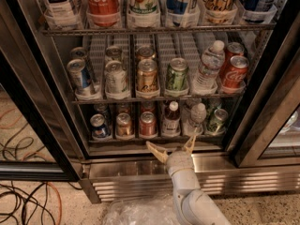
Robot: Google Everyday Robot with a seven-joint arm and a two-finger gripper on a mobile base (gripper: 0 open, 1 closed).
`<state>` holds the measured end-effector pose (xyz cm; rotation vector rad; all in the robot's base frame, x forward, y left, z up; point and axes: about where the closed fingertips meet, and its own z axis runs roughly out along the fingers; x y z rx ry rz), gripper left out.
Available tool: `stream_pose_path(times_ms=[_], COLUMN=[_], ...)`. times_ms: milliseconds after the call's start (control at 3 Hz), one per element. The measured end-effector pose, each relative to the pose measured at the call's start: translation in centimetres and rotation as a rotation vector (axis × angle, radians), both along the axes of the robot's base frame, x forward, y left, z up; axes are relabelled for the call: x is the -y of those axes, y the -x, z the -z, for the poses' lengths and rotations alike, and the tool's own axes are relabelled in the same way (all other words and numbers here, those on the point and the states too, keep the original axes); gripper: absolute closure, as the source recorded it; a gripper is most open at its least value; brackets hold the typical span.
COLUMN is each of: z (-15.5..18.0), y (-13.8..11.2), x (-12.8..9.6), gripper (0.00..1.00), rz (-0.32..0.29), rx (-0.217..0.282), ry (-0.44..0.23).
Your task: Pick blue plastic bottle from bottom shelf of fridge
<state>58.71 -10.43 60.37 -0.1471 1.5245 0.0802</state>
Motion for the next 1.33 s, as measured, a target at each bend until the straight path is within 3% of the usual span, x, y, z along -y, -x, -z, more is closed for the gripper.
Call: stream_pose_path(times_ms=[667, 1333], z=[0.0, -0.3], y=[0.0, -1.1], x=[0.0, 0.2], gripper=[0.35, 0.3], rz=[0.001, 0.012], rx=[0.001, 0.018], ry=[0.0, -0.001])
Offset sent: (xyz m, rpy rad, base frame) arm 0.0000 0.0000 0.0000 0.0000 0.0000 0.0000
